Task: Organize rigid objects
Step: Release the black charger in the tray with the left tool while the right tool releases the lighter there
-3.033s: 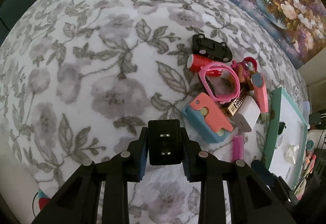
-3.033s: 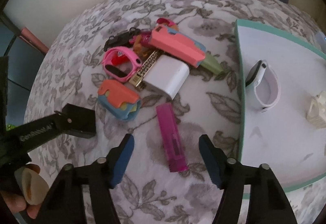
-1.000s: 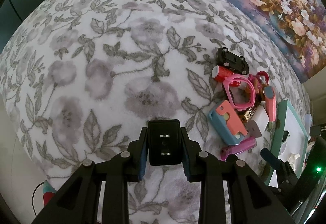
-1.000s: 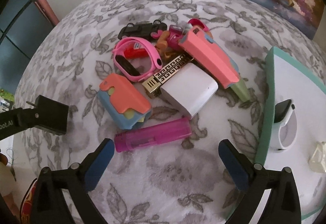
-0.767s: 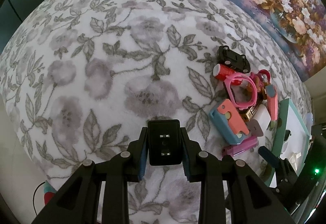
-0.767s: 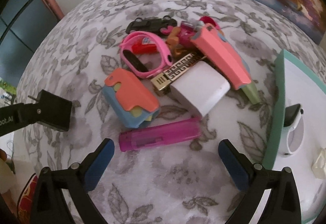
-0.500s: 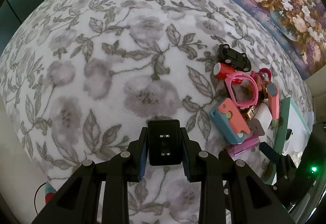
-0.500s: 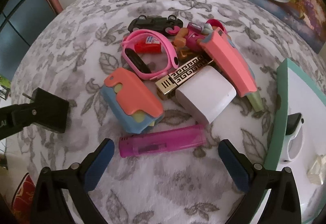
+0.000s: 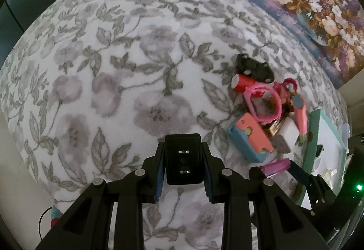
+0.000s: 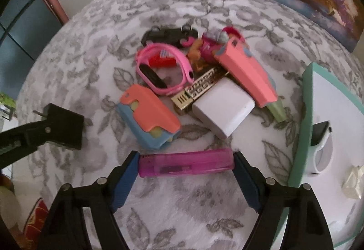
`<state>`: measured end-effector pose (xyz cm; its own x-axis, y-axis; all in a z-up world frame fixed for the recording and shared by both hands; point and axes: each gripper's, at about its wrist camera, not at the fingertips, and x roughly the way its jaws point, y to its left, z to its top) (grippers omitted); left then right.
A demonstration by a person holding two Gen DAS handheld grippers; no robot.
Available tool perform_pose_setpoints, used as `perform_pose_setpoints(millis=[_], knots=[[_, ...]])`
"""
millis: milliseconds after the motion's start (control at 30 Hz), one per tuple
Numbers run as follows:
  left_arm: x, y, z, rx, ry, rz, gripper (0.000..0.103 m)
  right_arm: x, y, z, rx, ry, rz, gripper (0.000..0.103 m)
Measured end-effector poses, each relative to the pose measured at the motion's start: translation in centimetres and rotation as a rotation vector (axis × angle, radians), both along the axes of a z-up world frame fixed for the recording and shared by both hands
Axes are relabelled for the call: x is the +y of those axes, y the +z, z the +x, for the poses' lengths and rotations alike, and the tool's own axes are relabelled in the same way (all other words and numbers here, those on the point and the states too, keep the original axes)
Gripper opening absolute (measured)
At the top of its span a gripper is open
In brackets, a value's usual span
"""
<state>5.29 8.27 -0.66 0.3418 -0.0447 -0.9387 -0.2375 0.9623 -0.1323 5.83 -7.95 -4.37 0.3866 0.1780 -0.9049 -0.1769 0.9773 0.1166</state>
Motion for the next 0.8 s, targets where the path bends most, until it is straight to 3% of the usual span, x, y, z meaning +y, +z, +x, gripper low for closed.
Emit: perform_pose_setpoints(millis=[333, 800], knots=[[-3.2, 3.8, -0.1, -0.134, -0.052, 0.007, 0.030, -6.0, 4.8, -1.2, -0.084, -0.179, 0.077, 0.083], [-14.3, 5.7, -1.6, -0.183, -0.307, 0.015, 0.030, -19.3, 5.1, -5.2, -0.077, -0.516, 0.104, 0.083]])
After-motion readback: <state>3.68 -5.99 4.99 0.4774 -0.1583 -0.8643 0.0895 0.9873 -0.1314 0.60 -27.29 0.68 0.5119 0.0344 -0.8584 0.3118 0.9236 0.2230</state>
